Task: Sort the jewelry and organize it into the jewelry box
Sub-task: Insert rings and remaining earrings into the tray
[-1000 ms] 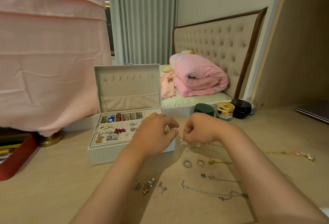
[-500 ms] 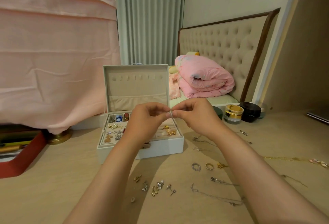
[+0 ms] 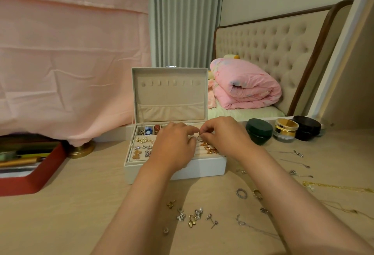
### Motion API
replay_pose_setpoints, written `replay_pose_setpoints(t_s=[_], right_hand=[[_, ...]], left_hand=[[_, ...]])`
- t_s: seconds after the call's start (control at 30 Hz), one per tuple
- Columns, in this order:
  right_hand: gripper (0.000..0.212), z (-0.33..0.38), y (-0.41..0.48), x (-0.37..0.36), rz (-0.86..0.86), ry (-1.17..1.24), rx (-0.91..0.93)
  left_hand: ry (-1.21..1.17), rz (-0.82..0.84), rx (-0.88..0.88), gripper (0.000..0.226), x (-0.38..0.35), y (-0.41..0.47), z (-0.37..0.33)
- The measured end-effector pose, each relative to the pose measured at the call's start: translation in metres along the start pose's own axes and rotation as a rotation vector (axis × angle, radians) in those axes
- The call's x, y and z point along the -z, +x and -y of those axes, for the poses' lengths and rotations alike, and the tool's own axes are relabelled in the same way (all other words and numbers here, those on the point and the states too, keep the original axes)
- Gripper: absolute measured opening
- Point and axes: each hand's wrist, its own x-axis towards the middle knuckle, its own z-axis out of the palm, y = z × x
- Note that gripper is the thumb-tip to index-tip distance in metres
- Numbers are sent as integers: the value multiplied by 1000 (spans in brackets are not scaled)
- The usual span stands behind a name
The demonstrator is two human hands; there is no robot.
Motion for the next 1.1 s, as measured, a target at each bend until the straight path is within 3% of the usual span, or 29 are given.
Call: replay_pose_setpoints(t_s=[0.13,0.3,0.37,0.63,0.83,0.97,1.1], right_hand=[[8,-3,1,-2,5,128,-18],[9,3,1,6,-9,681,-49],[10,9,0,10,-13,800,-28],[23,14,-3,20,-14,578,103],[22,10,1,19,-131,595,161],[10,-1,3,12,-86,399,17],[13,-3,1,7,-9,119,-52]], left_hand=[[-150,-37,54,27,4,2,-2],[-521,-177,231,10,13,6,-3],[-635,-194,298,7,16,6,-1],[-896,-108,488,6,30,5,-7],[-855,-100,428,11,30,4,-8],[-479,-52,300,13,19,5,-5],[-176,-31,189,23,11,0,-5]])
